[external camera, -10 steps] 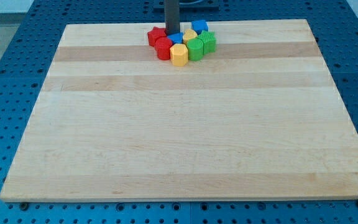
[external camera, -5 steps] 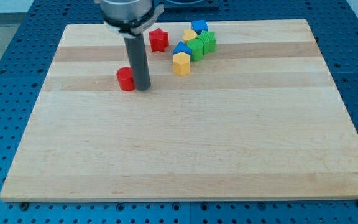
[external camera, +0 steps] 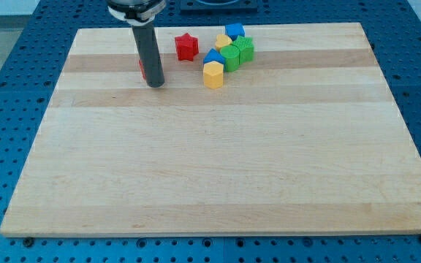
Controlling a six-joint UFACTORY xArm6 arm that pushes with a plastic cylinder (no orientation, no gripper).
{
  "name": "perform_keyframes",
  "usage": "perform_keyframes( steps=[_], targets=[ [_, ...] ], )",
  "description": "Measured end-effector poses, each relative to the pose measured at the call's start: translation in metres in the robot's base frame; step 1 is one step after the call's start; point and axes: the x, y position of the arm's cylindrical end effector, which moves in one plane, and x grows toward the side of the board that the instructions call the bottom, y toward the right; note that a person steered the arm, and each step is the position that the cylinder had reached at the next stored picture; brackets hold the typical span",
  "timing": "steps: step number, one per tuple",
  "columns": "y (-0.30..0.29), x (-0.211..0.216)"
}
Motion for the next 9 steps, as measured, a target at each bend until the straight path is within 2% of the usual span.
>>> perform_keyframes(
  steps=[4,7,9],
  targets=[
    [-0.007,-0.061],
    [-0.077,-0.067],
    [-0.09,-0.078]
  ],
)
